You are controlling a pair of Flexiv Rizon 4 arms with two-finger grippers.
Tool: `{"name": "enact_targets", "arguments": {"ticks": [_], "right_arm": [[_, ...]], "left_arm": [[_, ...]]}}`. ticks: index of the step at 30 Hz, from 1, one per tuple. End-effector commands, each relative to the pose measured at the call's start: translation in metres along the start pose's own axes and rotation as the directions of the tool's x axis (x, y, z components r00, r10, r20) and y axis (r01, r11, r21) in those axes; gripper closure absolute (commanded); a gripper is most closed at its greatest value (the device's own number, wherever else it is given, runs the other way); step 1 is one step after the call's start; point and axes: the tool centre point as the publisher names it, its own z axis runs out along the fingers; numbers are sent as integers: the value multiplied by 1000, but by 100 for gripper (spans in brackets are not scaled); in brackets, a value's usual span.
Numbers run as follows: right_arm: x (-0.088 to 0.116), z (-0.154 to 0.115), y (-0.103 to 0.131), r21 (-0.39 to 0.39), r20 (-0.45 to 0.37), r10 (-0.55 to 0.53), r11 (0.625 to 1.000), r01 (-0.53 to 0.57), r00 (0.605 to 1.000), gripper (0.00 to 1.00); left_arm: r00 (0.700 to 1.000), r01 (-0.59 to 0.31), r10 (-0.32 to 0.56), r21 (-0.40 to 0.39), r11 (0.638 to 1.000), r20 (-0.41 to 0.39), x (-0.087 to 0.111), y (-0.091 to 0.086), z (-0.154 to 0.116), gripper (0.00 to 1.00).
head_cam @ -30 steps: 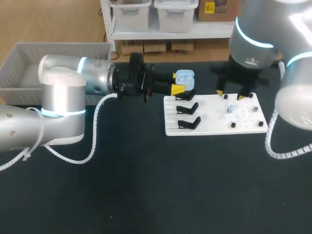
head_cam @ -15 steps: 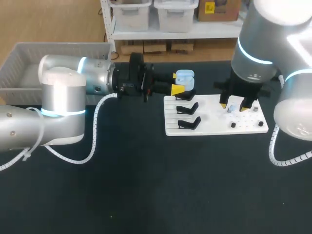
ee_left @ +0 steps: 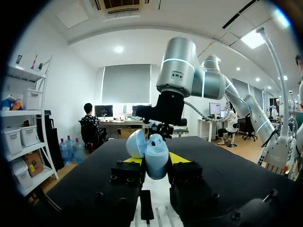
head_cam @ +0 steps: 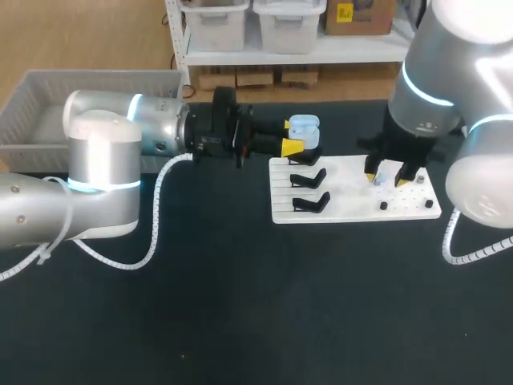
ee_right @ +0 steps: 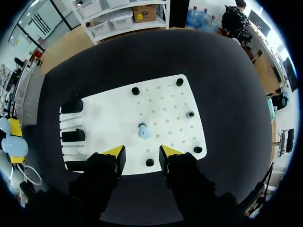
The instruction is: Pick up each earbud case from the left stands, insert the matching earbuds, close the lid, and place the case in the box.
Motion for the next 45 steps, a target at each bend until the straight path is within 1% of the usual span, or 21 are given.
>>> {"name": "enact_targets", "arguments": {"ticks": [1,7,13,14,15,16,35,42,45], "right_arm": [[-7,11,-1,-1,-12,-1,1000,1,1000,54],[-13,17,-7,-14,-28,23,1000,-23,999,55],[-16,20,-5,-32,-40,34,999,-35,999,56],[-16,20,-4,-32,-40,34,999,-35,999,56],[-16,20,-3,-34,-42,33,999,-34,999,60],[-16,20,-3,-34,-43,32,999,-33,999,61],[-14,25,-1,-30,-53,40,999,-42,998,68],[-15,26,-2,-28,-50,47,998,-49,998,73],[-15,26,-2,-25,-49,50,998,-51,998,76]], "left_arm": [[1000,-4,4,-5,1000,3,1,-1,0,100],[1000,-4,4,-5,1000,3,1,-1,0,100],[1000,-4,4,-5,1000,3,1,-1,0,100],[1000,-4,4,-5,1000,3,1,-1,0,100],[1000,-4,4,-5,1000,3,1,-1,0,100],[1000,-4,4,-5,1000,3,1,-1,0,100],[1000,-4,4,-5,1000,3,1,-1,0,100],[1000,-4,4,-5,1000,3,1,-1,0,100],[1000,-4,4,-5,1000,3,1,-1,0,100]]}}
